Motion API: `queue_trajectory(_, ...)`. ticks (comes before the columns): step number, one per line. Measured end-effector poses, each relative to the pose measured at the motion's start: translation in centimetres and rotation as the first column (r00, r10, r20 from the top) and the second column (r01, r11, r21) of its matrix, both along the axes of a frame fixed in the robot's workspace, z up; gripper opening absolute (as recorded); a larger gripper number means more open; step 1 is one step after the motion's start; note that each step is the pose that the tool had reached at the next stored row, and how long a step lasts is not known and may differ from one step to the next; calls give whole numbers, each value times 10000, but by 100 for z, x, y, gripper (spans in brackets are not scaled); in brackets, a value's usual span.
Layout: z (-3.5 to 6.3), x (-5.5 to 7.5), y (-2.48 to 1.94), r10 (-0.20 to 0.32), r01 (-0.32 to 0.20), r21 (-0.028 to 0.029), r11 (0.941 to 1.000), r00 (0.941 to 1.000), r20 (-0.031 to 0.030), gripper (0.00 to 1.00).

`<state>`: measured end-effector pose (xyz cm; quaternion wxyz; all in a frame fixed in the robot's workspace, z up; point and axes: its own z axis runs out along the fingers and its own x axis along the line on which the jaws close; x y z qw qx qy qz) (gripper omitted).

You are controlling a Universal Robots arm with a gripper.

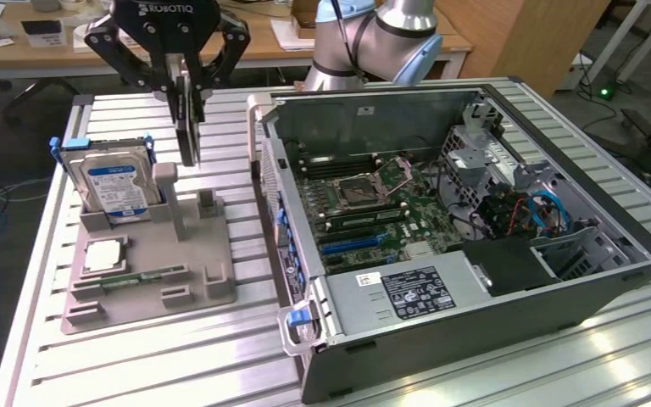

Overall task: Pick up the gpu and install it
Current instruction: 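Pick up the gpu and move the gpu toward the slot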

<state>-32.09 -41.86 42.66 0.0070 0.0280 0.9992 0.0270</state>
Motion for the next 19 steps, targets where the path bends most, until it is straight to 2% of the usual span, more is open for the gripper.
queue_trajectory(19, 113, 0, 0, 0, 0, 0, 10000, 10000, 0, 27)
